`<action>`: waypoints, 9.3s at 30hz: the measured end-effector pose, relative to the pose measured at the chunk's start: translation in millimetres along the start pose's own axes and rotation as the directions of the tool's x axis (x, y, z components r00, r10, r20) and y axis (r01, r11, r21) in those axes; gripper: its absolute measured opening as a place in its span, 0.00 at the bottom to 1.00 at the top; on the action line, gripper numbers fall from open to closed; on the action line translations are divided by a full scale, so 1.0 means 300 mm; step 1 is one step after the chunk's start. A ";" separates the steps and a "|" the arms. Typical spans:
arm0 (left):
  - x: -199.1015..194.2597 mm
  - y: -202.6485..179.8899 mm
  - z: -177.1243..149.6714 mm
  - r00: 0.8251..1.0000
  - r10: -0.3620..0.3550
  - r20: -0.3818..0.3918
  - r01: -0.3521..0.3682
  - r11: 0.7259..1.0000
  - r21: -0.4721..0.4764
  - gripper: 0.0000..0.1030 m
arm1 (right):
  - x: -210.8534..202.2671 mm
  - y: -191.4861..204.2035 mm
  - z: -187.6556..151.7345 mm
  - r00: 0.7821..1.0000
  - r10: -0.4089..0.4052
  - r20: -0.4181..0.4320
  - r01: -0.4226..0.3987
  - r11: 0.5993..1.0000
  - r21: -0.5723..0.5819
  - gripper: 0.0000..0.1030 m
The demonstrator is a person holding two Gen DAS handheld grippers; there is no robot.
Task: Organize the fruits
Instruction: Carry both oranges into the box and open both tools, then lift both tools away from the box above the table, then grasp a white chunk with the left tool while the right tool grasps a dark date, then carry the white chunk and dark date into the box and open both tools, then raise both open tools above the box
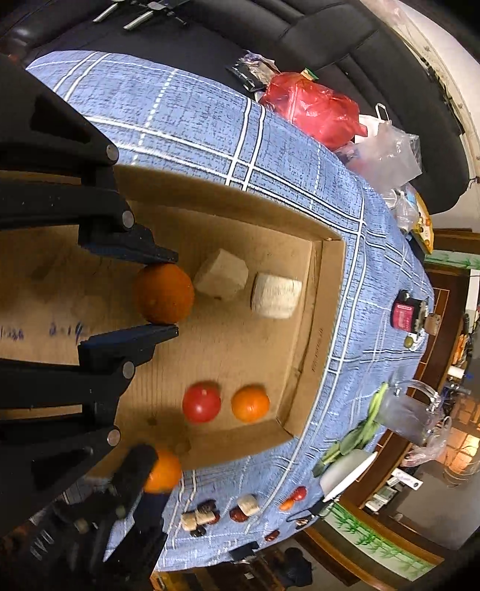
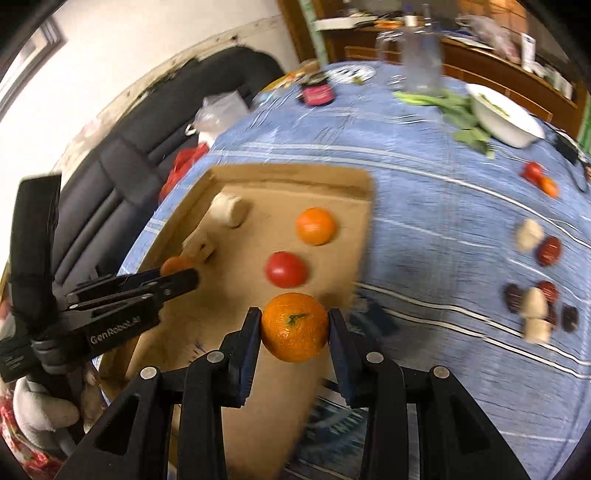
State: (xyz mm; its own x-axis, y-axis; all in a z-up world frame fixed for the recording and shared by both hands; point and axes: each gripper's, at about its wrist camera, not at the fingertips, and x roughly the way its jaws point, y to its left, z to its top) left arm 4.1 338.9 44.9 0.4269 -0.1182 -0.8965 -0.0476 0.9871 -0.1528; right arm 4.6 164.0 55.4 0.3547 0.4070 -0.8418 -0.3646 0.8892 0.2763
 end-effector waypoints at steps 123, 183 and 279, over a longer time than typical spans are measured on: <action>-0.073 -0.708 -0.097 1.000 -0.023 -0.004 0.024 0.979 0.204 0.74 | -0.315 -0.863 -0.237 0.959 -0.280 0.055 0.235 0.884 0.404 0.61; -0.052 0.000 -0.094 0.999 0.028 -0.021 -0.031 0.991 -0.132 0.28 | -0.040 -0.028 -0.031 0.992 0.114 -0.046 -0.113 0.993 0.018 0.25; -0.588 0.133 -0.396 0.964 0.133 0.231 -0.009 0.882 -0.472 0.71 | -0.172 0.283 -0.262 0.996 0.083 -0.033 -0.089 0.957 -0.277 0.62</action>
State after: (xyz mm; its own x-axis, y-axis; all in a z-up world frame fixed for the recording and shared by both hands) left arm -180.5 386.3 147.7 0.6139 0.0426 -0.7882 -0.4716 0.8206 -0.3229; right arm -112.2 202.0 85.9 0.2946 0.4725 -0.8306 -0.6190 0.7566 0.2108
